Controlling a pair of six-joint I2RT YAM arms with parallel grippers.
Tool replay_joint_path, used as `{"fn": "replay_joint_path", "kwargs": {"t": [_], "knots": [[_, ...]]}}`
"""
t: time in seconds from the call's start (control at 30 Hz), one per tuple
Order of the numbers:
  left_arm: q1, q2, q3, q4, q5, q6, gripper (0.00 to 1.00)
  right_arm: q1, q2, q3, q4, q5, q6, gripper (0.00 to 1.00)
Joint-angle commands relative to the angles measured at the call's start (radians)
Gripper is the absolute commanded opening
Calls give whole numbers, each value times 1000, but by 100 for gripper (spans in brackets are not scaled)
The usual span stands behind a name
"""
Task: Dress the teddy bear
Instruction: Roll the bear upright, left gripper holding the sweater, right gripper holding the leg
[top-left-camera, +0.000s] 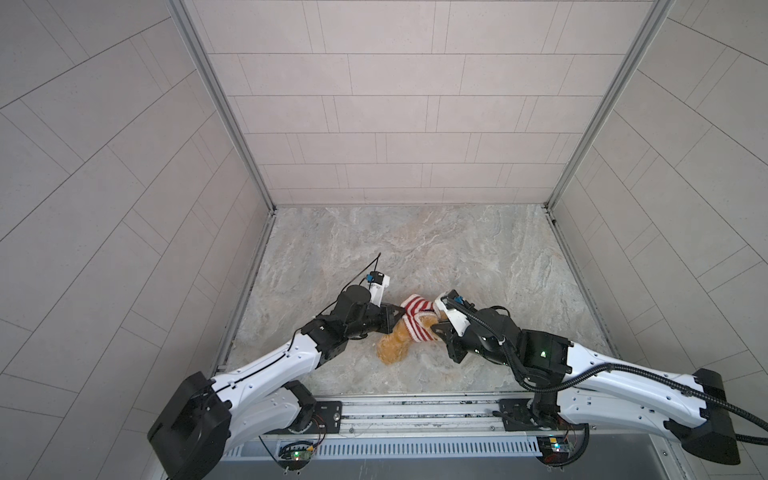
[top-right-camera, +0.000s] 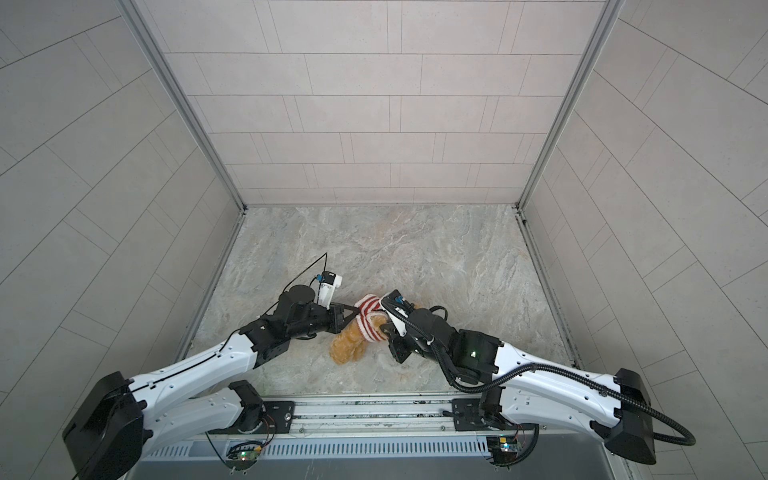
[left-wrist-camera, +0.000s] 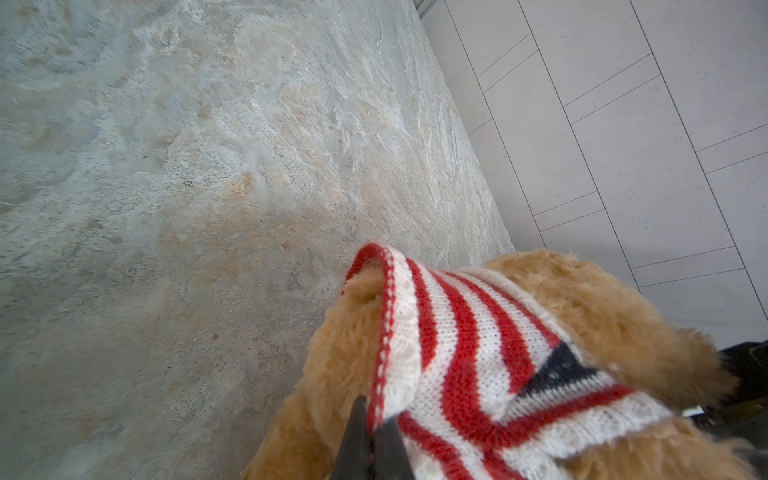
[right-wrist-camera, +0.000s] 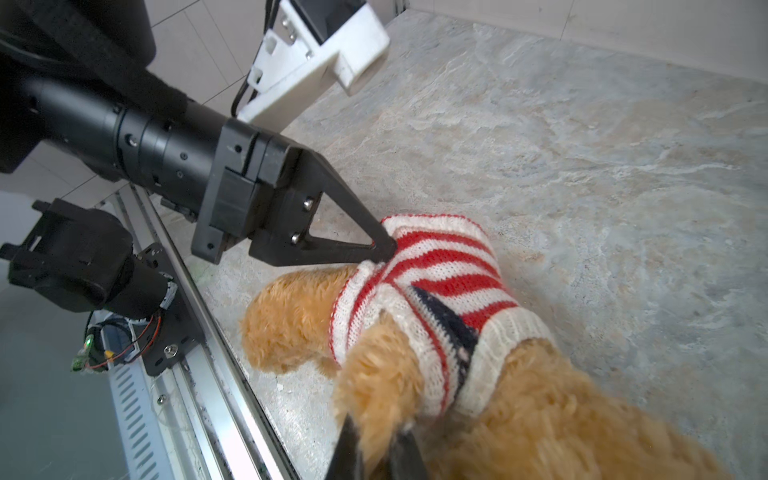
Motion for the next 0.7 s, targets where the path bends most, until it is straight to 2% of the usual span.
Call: {"fn": "replay_joint_path", "kwargs": {"t": [0.0, 0.03, 0.1, 0.23, 0.3, 0.43, 0.47, 0.53, 0.67], "knots": [[-28, -20, -14, -10, -12, 24, 8, -9, 0, -2, 123, 107, 66, 0], [-38, -35, -16, -10, -11, 28, 14, -14, 6, -4, 122, 117, 77, 0], [-49, -63, -17, -21, -8, 35, 20, -17, 11, -8, 123, 125, 85, 0], [-53, -110, -10, -53, 5, 41, 18, -17, 18, -6, 126, 95, 80, 0], [-62, -116, -2, -54, 11, 39, 21, -17, 20, -5, 123, 90, 78, 0], [-75, -128, 12, -46, 29, 33, 37, -17, 24, -1, 117, 91, 71, 0], [-75, -129, 15, -45, 33, 32, 39, -17, 24, 0, 115, 90, 68, 0], [-74, -132, 29, -58, 23, 34, 38, -17, 32, 5, 110, 84, 62, 0], [-75, -97, 68, -77, 12, 55, 25, -17, 43, 8, 111, 73, 58, 0]]}}
